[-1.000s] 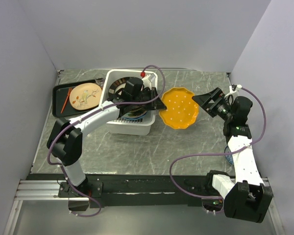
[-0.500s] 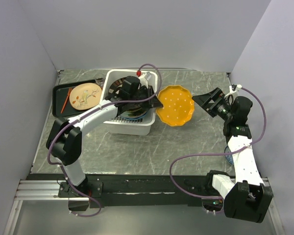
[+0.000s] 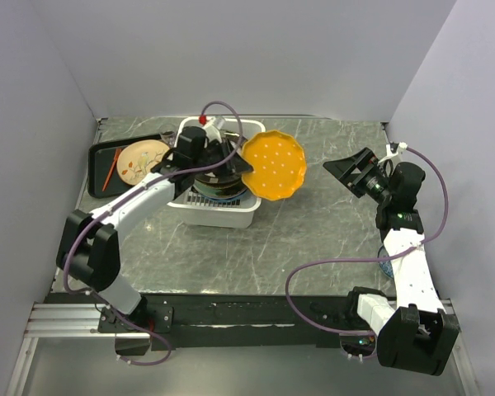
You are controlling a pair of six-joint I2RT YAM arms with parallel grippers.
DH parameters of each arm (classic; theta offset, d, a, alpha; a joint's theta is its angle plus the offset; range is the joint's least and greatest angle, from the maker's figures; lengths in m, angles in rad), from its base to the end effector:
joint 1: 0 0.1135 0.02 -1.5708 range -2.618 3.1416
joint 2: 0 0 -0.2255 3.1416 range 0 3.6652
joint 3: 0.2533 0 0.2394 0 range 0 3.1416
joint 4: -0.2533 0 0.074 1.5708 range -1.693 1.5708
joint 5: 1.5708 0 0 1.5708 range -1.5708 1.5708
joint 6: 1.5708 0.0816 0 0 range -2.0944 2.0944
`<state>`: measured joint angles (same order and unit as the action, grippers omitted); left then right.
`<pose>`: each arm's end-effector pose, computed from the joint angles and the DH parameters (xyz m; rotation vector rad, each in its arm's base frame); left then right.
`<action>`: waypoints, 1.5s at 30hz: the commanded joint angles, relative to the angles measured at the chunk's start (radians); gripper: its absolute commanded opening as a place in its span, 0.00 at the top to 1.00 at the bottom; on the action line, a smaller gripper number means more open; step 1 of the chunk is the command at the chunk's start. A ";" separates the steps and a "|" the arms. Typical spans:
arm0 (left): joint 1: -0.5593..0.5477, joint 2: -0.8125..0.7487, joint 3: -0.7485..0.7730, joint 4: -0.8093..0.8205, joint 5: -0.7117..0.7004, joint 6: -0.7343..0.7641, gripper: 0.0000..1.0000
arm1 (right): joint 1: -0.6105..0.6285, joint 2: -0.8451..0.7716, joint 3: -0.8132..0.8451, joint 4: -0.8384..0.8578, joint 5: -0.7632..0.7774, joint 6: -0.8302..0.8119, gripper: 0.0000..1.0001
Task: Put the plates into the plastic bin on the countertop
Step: Place the plate in the plastic bin.
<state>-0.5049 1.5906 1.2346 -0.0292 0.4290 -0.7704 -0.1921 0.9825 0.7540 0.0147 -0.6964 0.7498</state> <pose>0.3336 -0.2232 0.2587 0.0277 2.1384 -1.2189 0.2727 0.0003 0.2780 0.3424 1.8168 1.0129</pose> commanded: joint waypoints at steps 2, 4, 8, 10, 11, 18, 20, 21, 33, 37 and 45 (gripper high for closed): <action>0.063 -0.119 -0.004 0.210 0.076 -0.064 0.99 | 0.006 -0.005 0.044 0.044 0.003 -0.006 0.00; 0.081 -0.141 -0.021 0.218 0.083 -0.072 0.99 | 0.006 -0.005 0.042 0.047 0.001 -0.006 0.00; 0.132 -0.175 -0.053 0.238 0.093 -0.084 0.99 | 0.006 -0.002 0.039 0.051 0.000 -0.003 0.00; 0.147 -0.195 -0.079 0.265 0.097 -0.099 0.99 | 0.006 -0.001 0.039 0.054 0.001 -0.001 0.00; 0.161 -0.199 -0.087 0.271 0.097 -0.108 0.99 | 0.006 -0.002 0.039 0.054 0.001 0.000 0.00; 0.213 -0.234 -0.130 0.290 0.093 -0.129 0.99 | 0.006 0.001 0.045 0.031 0.012 -0.010 0.00; 0.229 -0.239 -0.133 0.290 0.100 -0.132 0.99 | 0.006 0.002 0.045 0.033 0.012 -0.007 0.00; 0.232 -0.239 -0.141 0.293 0.103 -0.133 0.99 | 0.006 0.005 0.047 0.033 0.012 -0.009 0.00; 0.296 -0.219 -0.167 0.301 0.120 -0.156 0.99 | 0.005 0.015 0.044 0.034 0.014 -0.010 0.00; 0.307 -0.210 -0.173 0.298 0.114 -0.159 0.99 | 0.006 0.016 0.045 0.031 0.015 -0.013 0.00; 0.335 -0.201 -0.202 0.310 0.116 -0.171 0.99 | 0.006 0.022 0.044 0.030 0.015 -0.017 0.00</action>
<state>-0.1848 1.4239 1.0134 0.0940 0.4927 -0.8894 -0.1921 1.0039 0.7540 0.0147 -0.6884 0.7494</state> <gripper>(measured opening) 0.237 0.998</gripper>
